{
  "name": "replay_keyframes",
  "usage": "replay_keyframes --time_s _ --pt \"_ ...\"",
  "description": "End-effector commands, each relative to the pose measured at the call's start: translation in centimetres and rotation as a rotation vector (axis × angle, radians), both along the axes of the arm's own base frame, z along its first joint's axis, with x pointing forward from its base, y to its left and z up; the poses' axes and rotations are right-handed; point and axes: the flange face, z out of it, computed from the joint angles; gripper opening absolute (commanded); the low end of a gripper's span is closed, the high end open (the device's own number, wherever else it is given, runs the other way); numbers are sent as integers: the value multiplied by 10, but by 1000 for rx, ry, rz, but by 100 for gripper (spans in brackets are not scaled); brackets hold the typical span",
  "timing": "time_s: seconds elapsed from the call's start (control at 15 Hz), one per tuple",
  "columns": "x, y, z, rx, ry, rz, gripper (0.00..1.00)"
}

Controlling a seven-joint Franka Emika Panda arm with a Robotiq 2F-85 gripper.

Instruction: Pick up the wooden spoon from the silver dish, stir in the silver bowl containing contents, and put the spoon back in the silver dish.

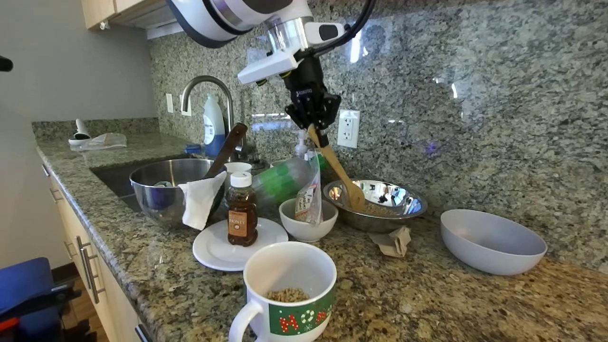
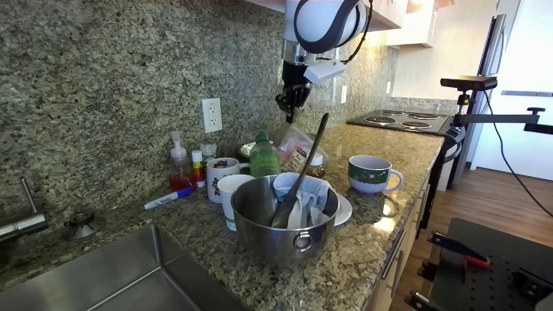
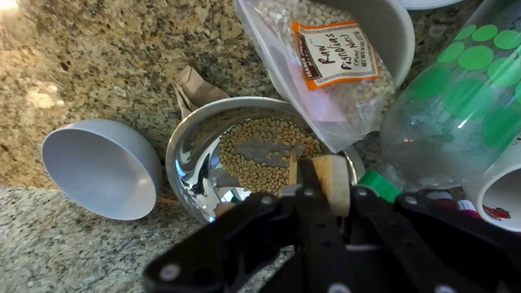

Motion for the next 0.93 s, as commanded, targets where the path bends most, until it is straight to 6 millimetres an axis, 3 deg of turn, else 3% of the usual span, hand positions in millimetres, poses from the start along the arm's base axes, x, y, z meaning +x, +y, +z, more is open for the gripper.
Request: replay_keyframes --time_s 0.0,0.47,0.87 --pt "2 -2 -11 -72 -19 -9 6" --pt "-5 -2 -25 -225 63 27 6" --pt "-10 3 -13 -61 88 55 6"
